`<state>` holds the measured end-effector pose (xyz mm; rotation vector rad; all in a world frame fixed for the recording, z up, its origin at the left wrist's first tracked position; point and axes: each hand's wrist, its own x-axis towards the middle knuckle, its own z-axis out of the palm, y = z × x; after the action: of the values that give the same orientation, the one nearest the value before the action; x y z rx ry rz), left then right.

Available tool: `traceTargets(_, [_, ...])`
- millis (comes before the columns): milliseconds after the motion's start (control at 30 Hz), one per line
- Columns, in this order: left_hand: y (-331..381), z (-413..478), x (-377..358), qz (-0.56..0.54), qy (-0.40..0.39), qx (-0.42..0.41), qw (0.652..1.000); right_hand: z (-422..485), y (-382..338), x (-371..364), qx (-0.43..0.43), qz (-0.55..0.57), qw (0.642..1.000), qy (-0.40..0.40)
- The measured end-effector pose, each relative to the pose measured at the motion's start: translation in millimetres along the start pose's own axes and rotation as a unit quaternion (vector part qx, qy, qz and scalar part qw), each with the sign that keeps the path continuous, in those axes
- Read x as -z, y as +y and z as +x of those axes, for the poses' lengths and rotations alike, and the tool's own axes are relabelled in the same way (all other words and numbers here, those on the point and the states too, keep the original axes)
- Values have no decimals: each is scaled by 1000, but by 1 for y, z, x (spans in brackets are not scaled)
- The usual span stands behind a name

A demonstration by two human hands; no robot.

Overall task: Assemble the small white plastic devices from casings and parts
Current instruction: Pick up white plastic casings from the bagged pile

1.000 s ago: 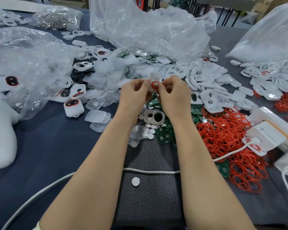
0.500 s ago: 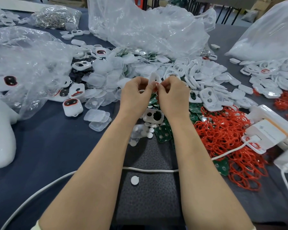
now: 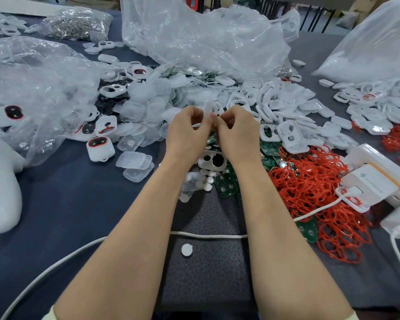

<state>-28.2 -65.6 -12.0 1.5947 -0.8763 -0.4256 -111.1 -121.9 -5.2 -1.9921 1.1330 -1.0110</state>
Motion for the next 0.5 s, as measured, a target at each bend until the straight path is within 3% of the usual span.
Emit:
traceTargets(133, [0,2,1,-51,0,25,998,3,0,4,-85,158,983,-27])
traceTargets(333, [0,3,1,-74,11,24,997,0,-2,0,-32,102,994,-1])
traceTargets(500, [-2,4,-2,-42,44,14,998,1,-1,0,-65,109,992,-26])
